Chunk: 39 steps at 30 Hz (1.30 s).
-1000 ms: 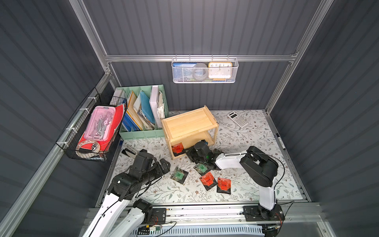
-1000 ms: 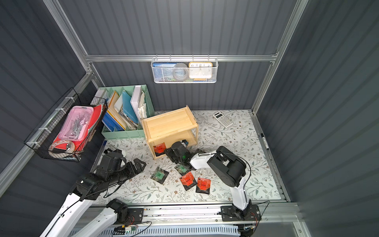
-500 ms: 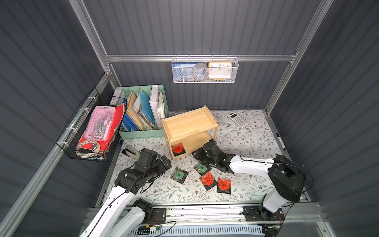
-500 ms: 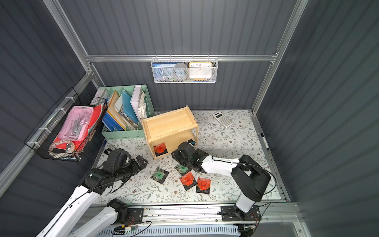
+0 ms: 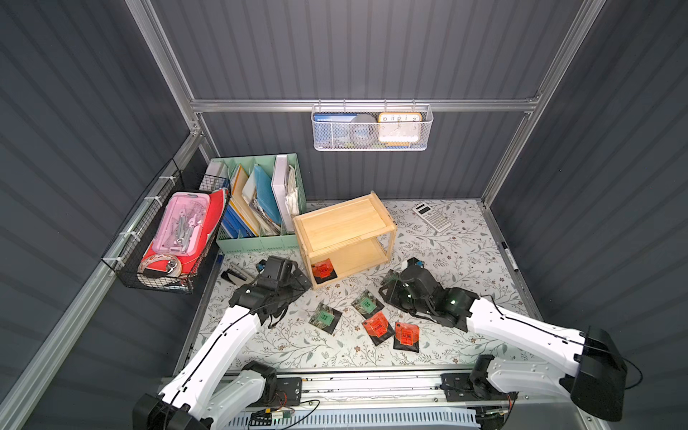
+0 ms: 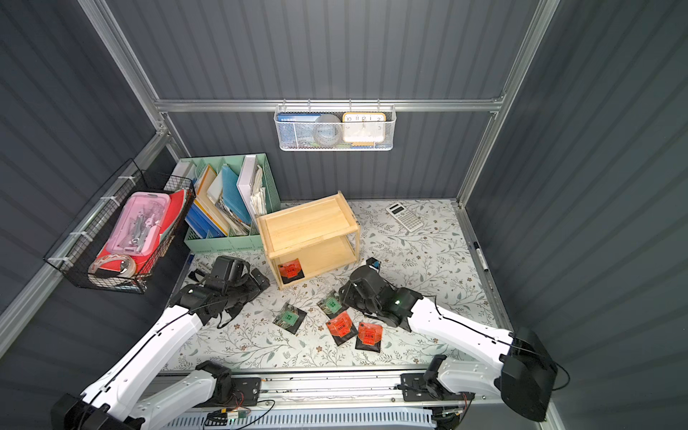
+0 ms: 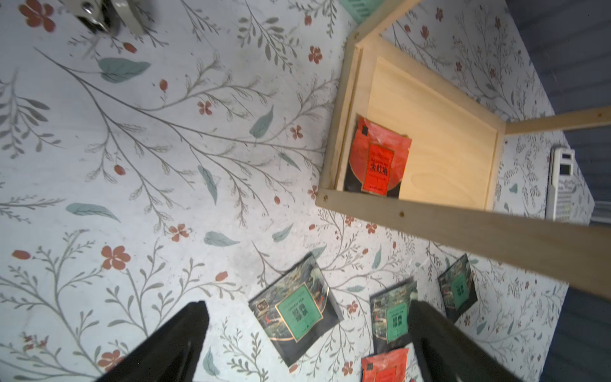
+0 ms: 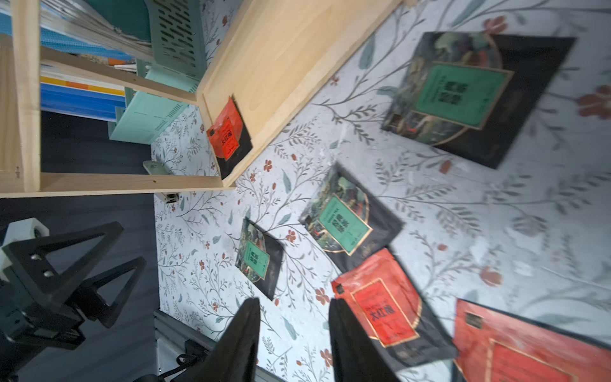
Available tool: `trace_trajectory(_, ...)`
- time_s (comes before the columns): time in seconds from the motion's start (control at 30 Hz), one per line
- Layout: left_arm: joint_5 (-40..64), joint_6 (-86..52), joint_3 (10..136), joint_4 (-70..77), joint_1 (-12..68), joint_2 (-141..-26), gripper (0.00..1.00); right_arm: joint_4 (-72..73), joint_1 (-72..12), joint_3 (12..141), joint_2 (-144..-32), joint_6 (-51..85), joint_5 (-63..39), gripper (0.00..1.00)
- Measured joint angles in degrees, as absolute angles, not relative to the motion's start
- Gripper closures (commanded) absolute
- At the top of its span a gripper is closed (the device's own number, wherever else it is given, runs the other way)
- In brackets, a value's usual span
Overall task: Place the tea bags on the shelf by color
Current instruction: Move the shelf to the center of the board.
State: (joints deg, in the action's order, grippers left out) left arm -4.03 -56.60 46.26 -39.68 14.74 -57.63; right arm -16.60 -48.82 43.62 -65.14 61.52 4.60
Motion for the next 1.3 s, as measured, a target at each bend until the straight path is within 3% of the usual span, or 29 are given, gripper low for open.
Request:
trace_trajectory(0.57, -1.52, -55.83, 49.19, -31.22, 10.76, -68.31, 0.00, -28.01, -44.34, 40.71, -50.13, 58.41, 9.41, 0.53)
trace_trajectory(1.3, 6.55, -52.34, 49.10, -21.80, 10.79, -71.75, 0.00, -28.91, -43.27, 40.21, -49.21, 56.71, 9.61, 0.52)
